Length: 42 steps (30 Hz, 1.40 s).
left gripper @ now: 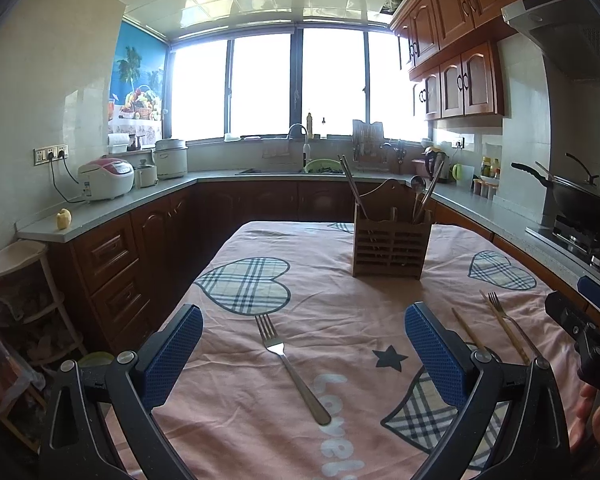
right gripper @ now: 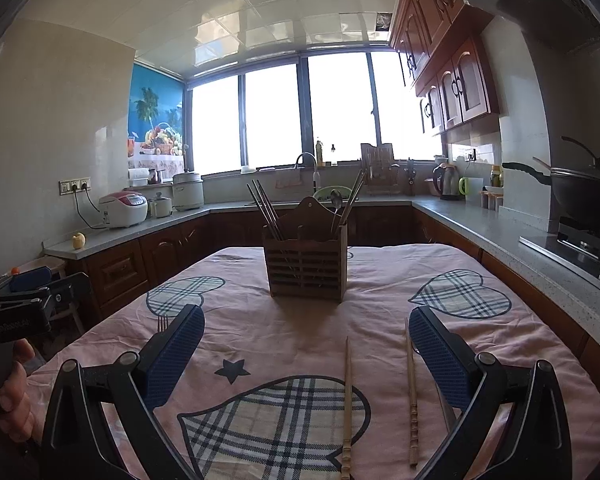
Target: Organize utensils
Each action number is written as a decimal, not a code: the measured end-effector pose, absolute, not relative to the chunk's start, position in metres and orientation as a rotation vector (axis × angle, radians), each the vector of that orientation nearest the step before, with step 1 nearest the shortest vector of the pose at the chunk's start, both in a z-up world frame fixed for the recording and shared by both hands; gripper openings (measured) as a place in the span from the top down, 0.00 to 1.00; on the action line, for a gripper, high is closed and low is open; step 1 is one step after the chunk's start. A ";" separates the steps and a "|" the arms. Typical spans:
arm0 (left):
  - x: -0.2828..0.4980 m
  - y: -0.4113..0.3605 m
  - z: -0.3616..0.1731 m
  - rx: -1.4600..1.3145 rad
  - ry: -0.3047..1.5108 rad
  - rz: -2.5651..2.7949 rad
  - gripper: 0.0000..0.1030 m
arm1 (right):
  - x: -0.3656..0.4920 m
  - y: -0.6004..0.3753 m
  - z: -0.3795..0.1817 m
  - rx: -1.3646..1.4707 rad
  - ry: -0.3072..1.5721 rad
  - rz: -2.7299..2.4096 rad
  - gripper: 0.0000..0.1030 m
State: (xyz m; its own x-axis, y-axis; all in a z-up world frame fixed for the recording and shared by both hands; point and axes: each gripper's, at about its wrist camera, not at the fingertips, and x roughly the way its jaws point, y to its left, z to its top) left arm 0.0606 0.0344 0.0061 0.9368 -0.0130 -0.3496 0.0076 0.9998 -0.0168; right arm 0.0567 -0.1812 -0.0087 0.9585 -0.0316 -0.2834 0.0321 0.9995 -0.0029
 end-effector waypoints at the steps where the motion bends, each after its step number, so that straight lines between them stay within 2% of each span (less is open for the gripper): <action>1: 0.060 0.034 0.007 -0.015 0.356 -0.010 0.01 | 0.057 -0.182 -0.008 0.001 0.287 -0.033 0.00; 42: 0.061 0.041 0.004 -0.034 0.362 -0.006 0.01 | 0.054 -0.177 -0.002 -0.005 0.285 -0.001 0.00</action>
State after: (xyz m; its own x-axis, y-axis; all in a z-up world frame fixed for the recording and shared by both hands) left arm 0.0606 0.0410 0.0045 0.9351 -0.0120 -0.3541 -0.0003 0.9994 -0.0347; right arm 0.0538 -0.1767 -0.0025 0.9595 -0.0016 -0.2815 0.0002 1.0000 -0.0050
